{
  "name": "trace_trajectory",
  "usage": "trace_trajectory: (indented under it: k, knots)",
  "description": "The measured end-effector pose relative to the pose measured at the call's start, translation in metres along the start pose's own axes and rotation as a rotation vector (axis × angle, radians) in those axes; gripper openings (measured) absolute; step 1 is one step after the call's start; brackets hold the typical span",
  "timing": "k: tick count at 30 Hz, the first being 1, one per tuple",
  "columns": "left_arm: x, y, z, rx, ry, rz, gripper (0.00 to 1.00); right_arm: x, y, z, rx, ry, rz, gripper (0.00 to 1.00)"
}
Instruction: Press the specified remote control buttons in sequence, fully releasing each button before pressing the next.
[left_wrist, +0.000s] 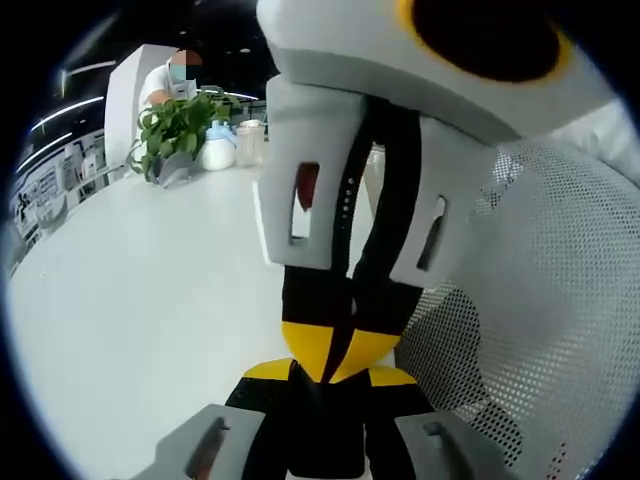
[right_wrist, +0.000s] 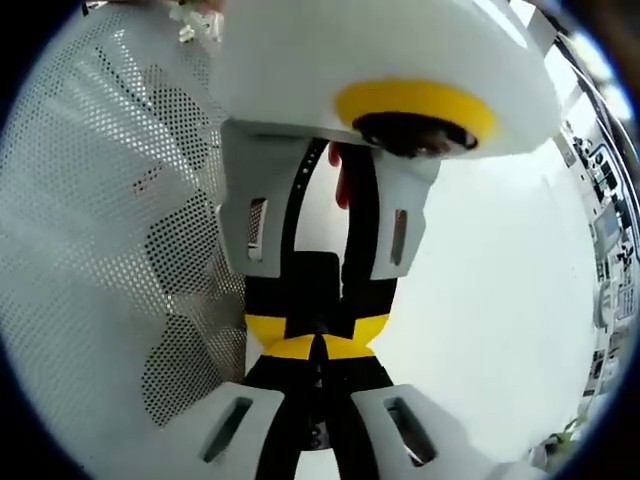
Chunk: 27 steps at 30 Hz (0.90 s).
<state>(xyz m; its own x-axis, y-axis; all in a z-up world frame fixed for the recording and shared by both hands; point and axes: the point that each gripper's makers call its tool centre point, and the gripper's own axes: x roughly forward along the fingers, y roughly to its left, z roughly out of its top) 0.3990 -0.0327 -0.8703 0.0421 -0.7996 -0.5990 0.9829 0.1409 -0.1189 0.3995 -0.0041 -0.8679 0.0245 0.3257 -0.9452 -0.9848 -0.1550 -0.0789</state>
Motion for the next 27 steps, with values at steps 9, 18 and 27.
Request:
trace_trajectory:
  k: [9,18,27]
  knots:
    - [0.0008,0.0003,0.0005,0.007,0.003,0.001,0.25,0.0010,0.0007,0.0022,-0.159,0.021,-0.031,0.00]
    - [0.0008,0.0003,0.0010,0.008,0.003,0.002,0.25,0.0010,-0.0017,0.0016,-0.025,-0.001,0.002,0.00]
    - [0.0015,0.0001,0.0004,0.036,0.038,0.004,0.25,-0.0015,-0.0013,0.0002,0.094,-0.132,0.002,0.00]
